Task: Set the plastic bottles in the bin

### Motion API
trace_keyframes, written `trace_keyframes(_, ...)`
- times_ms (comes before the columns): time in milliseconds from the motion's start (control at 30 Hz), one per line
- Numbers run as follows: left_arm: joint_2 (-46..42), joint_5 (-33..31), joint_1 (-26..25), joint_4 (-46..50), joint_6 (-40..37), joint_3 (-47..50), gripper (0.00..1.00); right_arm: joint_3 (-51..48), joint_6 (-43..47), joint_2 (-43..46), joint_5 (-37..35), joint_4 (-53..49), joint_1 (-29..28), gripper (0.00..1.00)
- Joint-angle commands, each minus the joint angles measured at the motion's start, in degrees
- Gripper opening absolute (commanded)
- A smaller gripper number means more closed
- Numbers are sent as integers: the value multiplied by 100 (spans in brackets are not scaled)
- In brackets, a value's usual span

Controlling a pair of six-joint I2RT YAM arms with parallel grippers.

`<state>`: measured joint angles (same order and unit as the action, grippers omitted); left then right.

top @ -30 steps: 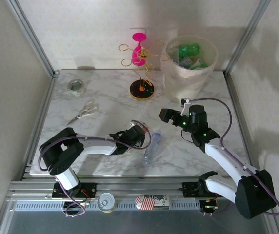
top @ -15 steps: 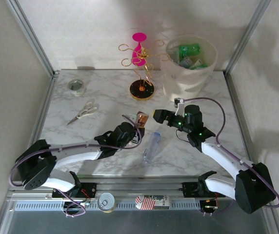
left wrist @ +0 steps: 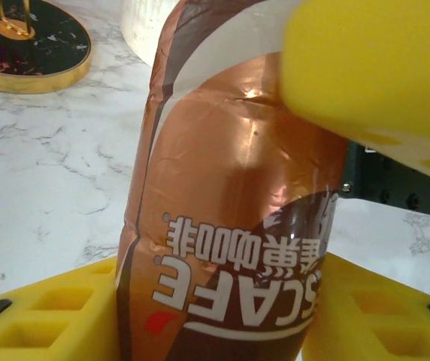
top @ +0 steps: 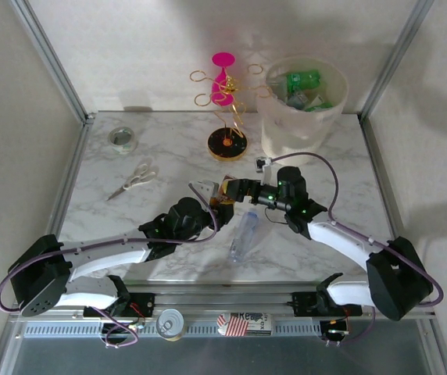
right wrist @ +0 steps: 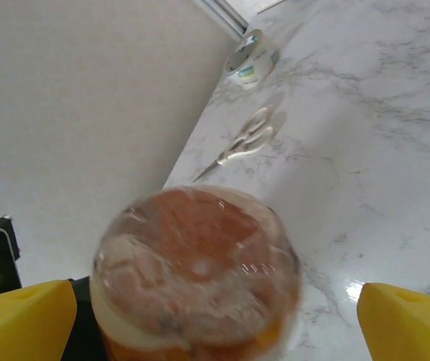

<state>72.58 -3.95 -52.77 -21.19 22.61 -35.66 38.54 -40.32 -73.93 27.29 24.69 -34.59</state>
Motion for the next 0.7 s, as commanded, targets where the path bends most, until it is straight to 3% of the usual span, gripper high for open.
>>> trace_keyframes(0, -94, 172, 30, -210, 83, 94, 48, 182, -65, -156, 111, 331, -79, 92)
trace_keyframes(300, -124, 91, 24, -219, 125, 163, 54, 285, -101, -393, 208, 511, -92, 66)
trace_keyframes(400, -134, 5, 27, -202, 132, 173, 61, 285, -121, -403, 204, 537, -93, 56)
trace_keyframes(667, -540, -676, 39, -106, 281, 307, 92, 654, 302, -331, -182, -270, -74, 48)
